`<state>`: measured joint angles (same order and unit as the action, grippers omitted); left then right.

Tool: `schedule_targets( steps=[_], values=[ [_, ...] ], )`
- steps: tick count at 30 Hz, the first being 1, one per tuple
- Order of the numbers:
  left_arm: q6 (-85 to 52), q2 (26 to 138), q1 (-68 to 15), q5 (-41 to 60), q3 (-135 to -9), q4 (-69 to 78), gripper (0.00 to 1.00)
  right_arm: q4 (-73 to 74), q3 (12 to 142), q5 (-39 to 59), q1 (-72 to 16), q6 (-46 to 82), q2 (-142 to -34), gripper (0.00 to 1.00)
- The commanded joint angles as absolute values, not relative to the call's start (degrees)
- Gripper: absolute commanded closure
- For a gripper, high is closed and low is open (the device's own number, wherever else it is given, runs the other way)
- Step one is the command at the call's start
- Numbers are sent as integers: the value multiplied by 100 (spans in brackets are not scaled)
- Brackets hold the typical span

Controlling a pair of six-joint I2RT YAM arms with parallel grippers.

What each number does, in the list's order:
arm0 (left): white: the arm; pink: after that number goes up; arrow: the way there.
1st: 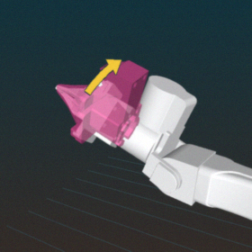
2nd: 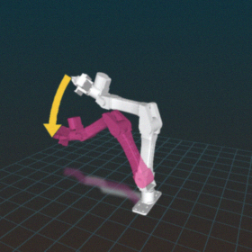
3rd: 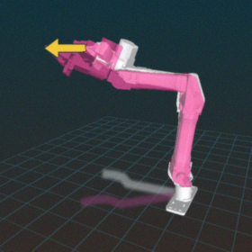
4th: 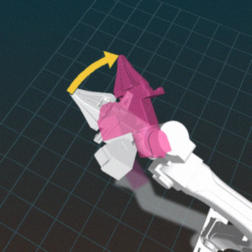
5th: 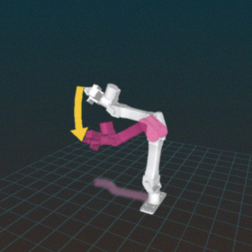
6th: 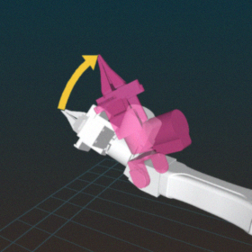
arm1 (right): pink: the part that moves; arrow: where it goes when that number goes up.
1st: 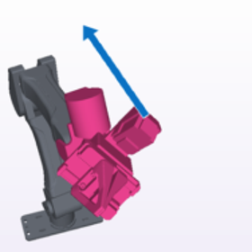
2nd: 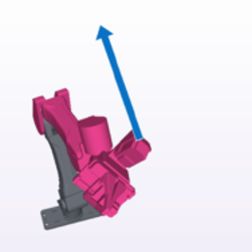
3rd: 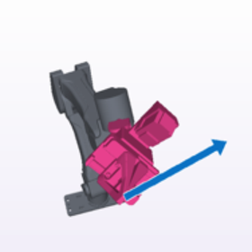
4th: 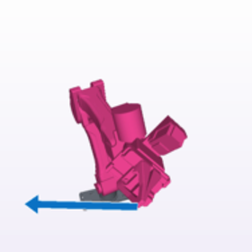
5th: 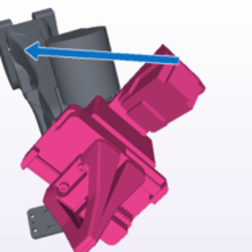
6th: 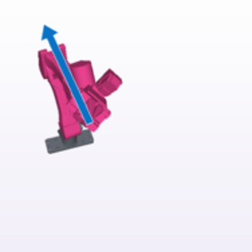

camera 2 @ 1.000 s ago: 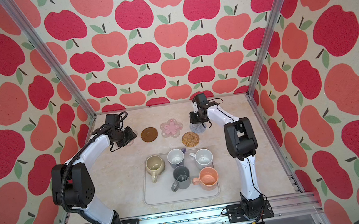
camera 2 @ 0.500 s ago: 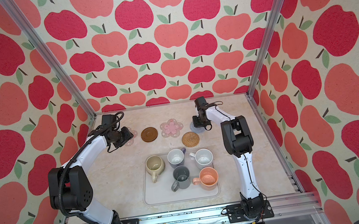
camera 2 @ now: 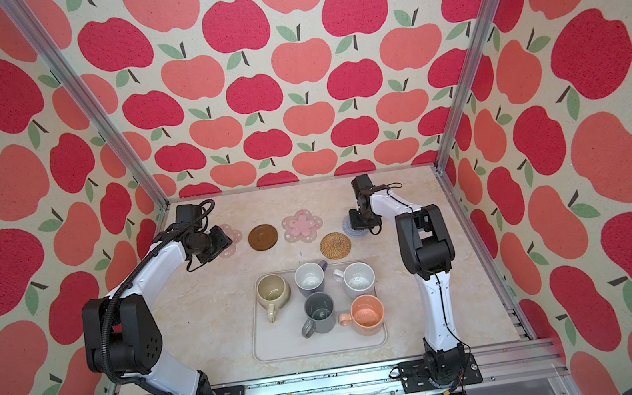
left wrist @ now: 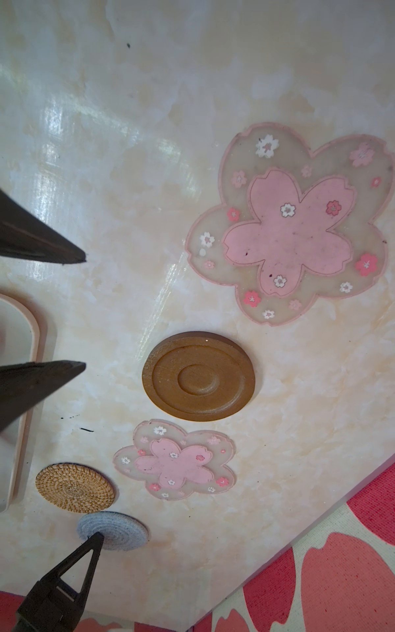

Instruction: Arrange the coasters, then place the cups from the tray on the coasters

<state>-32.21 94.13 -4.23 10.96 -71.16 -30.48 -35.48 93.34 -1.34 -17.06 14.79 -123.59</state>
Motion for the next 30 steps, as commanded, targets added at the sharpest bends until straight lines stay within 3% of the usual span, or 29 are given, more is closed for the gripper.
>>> schedule_targets(
  steps=[1, 21, 30],
  values=[
    [-3309, 9215, -378, 1134, -7018, -3085, 52, -3921, 8869, -428, -1578, 1483, -12127, 82],
    [-3376, 9193, -351, 1318, -6979, -3028, 52, -3803, 6268, -689, -1249, 1828, -10088, 82],
    [-3340, 9110, -351, 1262, -6916, -3059, 52, -4081, 5883, -622, -1213, 1879, -9347, 79]
  ],
)
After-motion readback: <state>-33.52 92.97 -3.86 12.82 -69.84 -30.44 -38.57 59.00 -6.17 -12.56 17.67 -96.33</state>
